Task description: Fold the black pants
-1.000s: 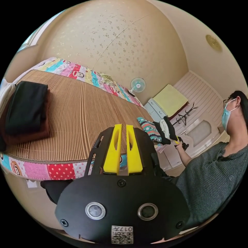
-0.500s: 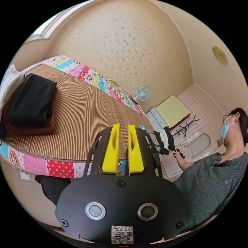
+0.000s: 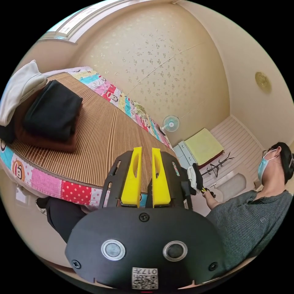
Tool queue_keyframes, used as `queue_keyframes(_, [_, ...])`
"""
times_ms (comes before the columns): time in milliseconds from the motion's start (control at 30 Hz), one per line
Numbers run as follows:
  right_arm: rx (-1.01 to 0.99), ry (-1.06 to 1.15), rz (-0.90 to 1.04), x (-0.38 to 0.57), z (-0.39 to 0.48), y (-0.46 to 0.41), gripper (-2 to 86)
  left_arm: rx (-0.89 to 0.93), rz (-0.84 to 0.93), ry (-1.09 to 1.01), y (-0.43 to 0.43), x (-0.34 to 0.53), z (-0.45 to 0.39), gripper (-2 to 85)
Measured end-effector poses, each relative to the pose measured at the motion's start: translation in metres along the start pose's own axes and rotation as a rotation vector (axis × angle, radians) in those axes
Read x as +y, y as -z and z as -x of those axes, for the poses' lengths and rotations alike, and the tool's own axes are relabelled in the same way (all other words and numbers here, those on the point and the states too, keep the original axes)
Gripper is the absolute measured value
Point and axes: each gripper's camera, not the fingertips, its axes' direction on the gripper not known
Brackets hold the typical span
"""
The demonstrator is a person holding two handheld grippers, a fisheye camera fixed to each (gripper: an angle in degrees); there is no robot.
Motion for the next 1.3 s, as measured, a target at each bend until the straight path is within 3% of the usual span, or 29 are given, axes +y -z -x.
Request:
queue_keyframes(67, [0.072,0.155,-0.192,0.022,0.057,0.014,4.2,0.032,-0.012,0.019,0.003,0.000,0.005,5.4])
queue_keyframes(200, [0.183,0.578,-0.289,0.064,0.199,-0.003,3.0,0.014,-0.066,0.006,0.025,0.000,0.003,4.9])
queue_keyframes(333, [-0.115,0.904,-0.124,0.125,0.337,-0.064,2.4,0.004,-0.092,0.007,0.039,0.001,0.005,3.9])
queue_keyframes(533, [-0.347,1.440,0.314,0.332,0.440,-0.177,2.2,0.022,-0.130,-0.002,0.042,0.003,-0.002,1.9])
queue_keyframes(667, [-0.536,1.564,0.898,0.505,0.402,-0.253,2.1,-0.027,-0.108,-0.008,0.040,-0.001,-0.002,0.1])
queue_keyframes(733, [-0.607,1.633,1.098,0.582,0.366,-0.261,2.1,-0.023,-0.114,0.003,0.040,-0.005,0.002,-0.4])
queue_keyframes(800, [-0.652,1.646,1.223,0.637,0.329,-0.262,2.0,-0.024,-0.140,0.007,0.043,-0.007,0.004,-0.7])
queue_keyframes(900, [-0.513,1.552,1.176,0.669,0.284,-0.276,1.6,-0.046,-0.153,0.006,0.041,-0.008,0.007,-0.9])
queue_keyframes(933, [-0.462,1.463,1.138,0.659,0.272,-0.284,1.3,-0.057,-0.142,0.008,0.037,-0.009,0.009,-0.9])
queue_keyframes(1000, [-0.566,1.260,1.129,0.623,0.255,-0.286,1.3,-0.064,-0.116,0.010,0.028,-0.011,0.013,-1.0])
queue_keyframes(1067, [-0.649,0.981,0.973,0.553,0.222,-0.285,2.2,-0.066,-0.094,0.009,0.018,-0.012,0.016,-1.0])
queue_keyframes(1100, [-0.633,0.941,0.919,0.536,0.213,-0.284,2.6,-0.070,-0.083,0.009,0.011,-0.013,0.018,-1.0])
queue_keyframes(1233, [-0.199,0.777,0.576,0.432,0.162,-0.288,8.1,-0.034,-0.051,0.012,-0.023,-0.019,0.026,-1.0])
queue_keyframes(1300, [-0.106,0.742,0.474,0.399,0.150,-0.289,9.9,-0.007,-0.033,0.007,-0.040,-0.023,0.026,-1.0])
